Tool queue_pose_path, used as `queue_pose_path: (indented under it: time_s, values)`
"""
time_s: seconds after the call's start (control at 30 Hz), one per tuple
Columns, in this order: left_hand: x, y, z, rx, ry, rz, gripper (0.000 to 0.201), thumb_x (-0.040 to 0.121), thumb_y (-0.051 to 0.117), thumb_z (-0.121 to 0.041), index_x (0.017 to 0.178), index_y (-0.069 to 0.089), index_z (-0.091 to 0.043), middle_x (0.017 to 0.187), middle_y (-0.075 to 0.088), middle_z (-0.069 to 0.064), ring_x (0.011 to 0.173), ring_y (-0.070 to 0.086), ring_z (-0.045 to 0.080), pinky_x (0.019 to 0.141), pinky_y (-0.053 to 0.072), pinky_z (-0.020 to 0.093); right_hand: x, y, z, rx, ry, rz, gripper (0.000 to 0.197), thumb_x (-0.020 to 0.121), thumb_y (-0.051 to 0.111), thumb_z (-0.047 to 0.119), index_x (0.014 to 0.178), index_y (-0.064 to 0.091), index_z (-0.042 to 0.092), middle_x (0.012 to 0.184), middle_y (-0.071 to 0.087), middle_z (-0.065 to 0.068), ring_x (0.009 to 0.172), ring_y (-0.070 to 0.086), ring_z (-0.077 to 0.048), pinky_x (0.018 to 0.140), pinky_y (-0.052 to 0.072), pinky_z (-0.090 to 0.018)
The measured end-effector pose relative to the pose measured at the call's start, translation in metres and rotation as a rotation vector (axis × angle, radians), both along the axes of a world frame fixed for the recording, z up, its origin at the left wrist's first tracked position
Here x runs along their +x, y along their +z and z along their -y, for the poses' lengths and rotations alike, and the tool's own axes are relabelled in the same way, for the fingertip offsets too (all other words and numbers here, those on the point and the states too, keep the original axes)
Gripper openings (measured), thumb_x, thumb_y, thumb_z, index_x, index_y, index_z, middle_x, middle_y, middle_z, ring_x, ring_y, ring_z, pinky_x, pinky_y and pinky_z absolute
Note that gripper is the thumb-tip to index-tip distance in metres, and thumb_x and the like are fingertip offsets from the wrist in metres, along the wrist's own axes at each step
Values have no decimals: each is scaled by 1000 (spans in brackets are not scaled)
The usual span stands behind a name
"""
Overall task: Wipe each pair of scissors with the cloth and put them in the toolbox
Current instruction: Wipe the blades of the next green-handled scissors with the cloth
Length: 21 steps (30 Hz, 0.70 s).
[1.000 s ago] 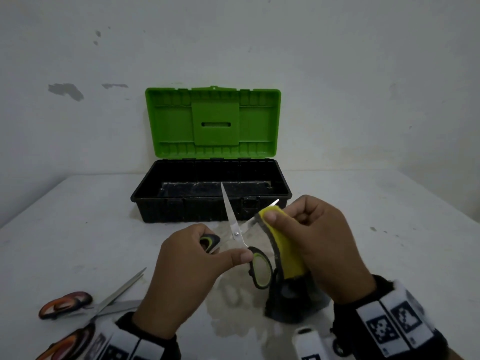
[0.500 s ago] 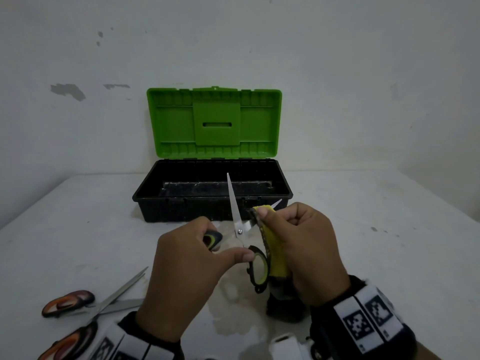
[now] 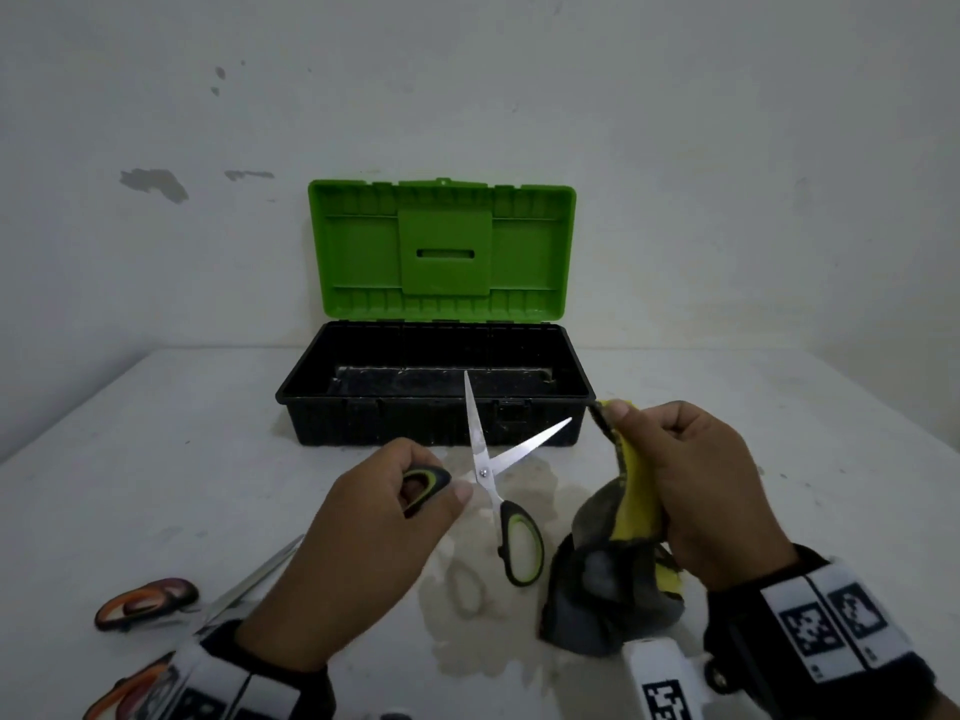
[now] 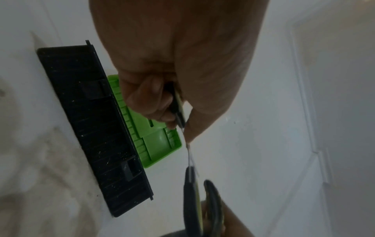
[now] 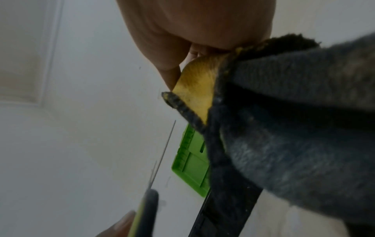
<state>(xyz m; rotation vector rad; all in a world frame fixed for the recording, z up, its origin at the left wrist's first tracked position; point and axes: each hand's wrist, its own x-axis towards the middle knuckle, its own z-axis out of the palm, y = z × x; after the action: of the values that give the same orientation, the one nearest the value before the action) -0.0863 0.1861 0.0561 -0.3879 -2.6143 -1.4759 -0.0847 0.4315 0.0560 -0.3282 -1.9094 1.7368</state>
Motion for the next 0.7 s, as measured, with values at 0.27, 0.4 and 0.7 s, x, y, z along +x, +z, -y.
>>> queue_pose_path:
  time_s: [0.27, 0.4, 0.7]
  values:
    - [-9, 4, 17, 356, -188, 267, 15, 90, 63, -21, 88, 70, -8, 62, 48, 2, 53, 42, 14, 51, 39, 21, 3, 11, -28, 204, 13, 24, 32, 79, 80, 34, 71, 63, 8, 47, 58, 6, 41, 51, -5, 38, 41, -21]
    - [-9, -1, 9, 567, -171, 370, 18, 87, 66, -19, 86, 75, -4, 67, 47, 7, 58, 41, 13, 48, 37, 23, 1, 22, -22, 307, 104, 3, 27, 78, 81, 30, 72, 65, 9, 49, 62, 4, 42, 53, -4, 37, 38, -16]
    - [-5, -10, -19, 772, -3, 420, 23, 90, 63, -32, 90, 75, -12, 79, 67, 5, 77, 66, 21, 68, 51, 32, 12, 25, 7, 282, 497, 40, 8, 81, 78, 13, 85, 72, 10, 70, 74, -2, 59, 64, -8, 52, 47, -16]
